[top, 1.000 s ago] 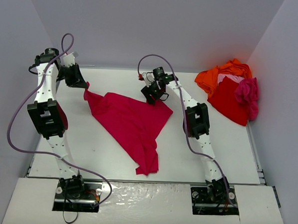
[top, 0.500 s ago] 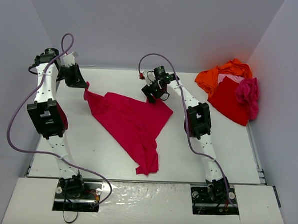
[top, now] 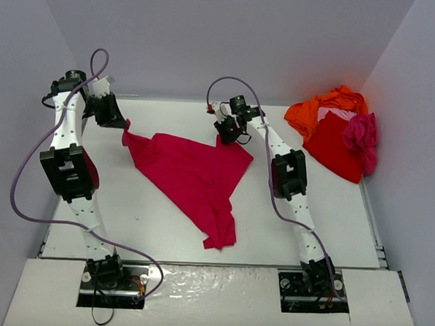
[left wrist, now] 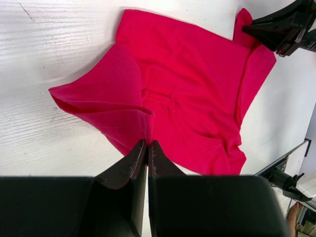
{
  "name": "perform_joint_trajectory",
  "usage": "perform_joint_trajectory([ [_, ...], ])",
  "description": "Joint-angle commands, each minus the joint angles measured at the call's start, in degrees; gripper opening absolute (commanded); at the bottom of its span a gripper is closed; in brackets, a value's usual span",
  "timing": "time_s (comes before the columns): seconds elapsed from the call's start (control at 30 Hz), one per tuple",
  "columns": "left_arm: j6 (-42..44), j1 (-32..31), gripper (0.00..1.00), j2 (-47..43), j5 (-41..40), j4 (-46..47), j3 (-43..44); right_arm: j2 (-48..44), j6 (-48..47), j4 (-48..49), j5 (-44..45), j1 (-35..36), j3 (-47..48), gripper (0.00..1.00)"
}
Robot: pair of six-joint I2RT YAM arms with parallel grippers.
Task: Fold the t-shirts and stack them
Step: Flatten out the tshirt
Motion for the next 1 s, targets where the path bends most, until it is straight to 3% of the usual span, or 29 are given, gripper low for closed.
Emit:
perform_joint_trajectory([
  [0.0, 1.3, -0.17, 0.0, -4.16, 0.55, -0.39, 0.96, 0.05, -3.99, -6.06, -3.68, 0.98, -2.97, 0.0],
  [0.1, 1.3, -0.02, 0.0, -4.56, -0.66, -0.54, 1.21, -2.82, -4.05, -5.97, -1.44, 1.23, -6.27, 0.0],
  [0.33, 1.04, 2.11, 0.0, -9.11, -2.47, 1.06, 1.14, -11.79, 4.99, 3.41, 15.85, -4.08, -7.59, 0.0],
  [0.47, -1.23, 5.6, 0.0, -7.64, -7.96, -0.06, 14.72, -15.03, 9.54, 10.57, 25.38, -8.79, -0.89, 0.0],
  [0.57, -4.34, 9.15, 0.0, -11.58, -9.5, 4.51, 17.47, -19.35, 12.99, 14.33, 27.76, -11.24, 1.71, 0.0],
  [0.73, -7.84, 15.75, 0.0, -23.38, -6.08, 18.38, 12.61, -30.04, 18.33, 19.57, 20.43, -15.17, 0.45, 0.0],
  [0.8, -7.49, 16.09, 0.0, -25.29, -4.92, 18.21, 13.49, -32.87, 18.44, 19.57, 18.83, -15.41, -1.25, 0.0],
  [0.97, -7.99, 16.34, 0.0, -31.77, 3.87, 15.56, 8.06, -47.94, 18.08, 19.08, -1.94, -16.73, -18.48, 0.0],
])
